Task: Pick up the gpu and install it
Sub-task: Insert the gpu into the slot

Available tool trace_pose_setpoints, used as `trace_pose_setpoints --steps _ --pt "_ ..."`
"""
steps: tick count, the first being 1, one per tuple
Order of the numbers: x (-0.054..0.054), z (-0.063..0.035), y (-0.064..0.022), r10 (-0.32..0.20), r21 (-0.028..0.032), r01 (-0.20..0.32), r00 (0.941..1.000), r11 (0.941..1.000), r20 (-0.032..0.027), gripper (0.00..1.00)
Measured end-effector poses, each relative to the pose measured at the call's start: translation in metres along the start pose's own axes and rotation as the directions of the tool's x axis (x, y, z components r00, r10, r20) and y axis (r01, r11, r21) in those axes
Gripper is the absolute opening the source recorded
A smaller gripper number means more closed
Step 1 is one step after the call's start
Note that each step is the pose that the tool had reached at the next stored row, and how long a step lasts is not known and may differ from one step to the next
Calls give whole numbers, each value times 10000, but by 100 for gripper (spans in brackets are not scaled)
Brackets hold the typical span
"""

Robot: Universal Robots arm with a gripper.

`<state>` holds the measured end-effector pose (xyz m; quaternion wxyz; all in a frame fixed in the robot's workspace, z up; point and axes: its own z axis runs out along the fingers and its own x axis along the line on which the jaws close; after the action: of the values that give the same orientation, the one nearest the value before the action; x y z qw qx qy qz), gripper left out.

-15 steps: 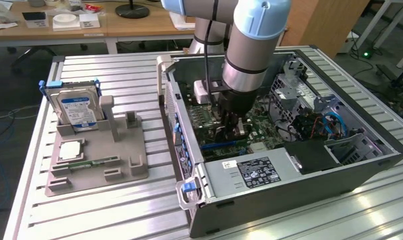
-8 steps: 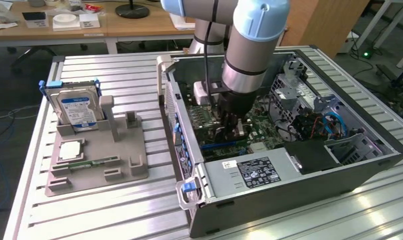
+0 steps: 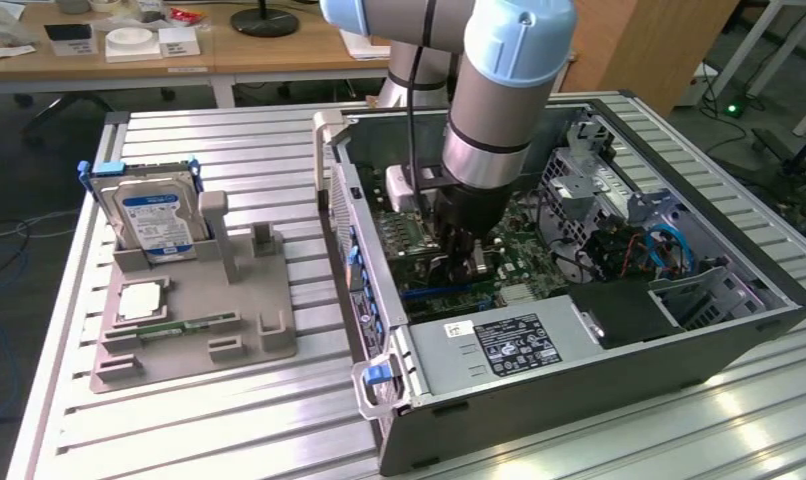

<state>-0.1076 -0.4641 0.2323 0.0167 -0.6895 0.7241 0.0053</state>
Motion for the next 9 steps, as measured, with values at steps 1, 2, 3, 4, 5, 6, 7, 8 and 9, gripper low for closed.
trace_pose_setpoints --steps 1,2,3,4,5,6,7,8,9 --pt "0 1 0 0 0 0 10000 10000 -1 27" --pt "0 4 0 0 0 0 10000 10000 1 27" --pt "0 7 0 0 1 0 10000 10000 3 27" --pt "0 8 1 0 0 0 10000 10000 4 27" --pt "0 9 1 1 0 -1 10000 10000 4 27" --pt "0 9 1 0 -1 0 10000 10000 4 27" --pt "0 9 0 1 -1 -1 10000 10000 4 27" --pt "0 10 0 0 0 0 10000 10000 4 27" --pt "0 10 0 0 -1 0 10000 10000 4 27"
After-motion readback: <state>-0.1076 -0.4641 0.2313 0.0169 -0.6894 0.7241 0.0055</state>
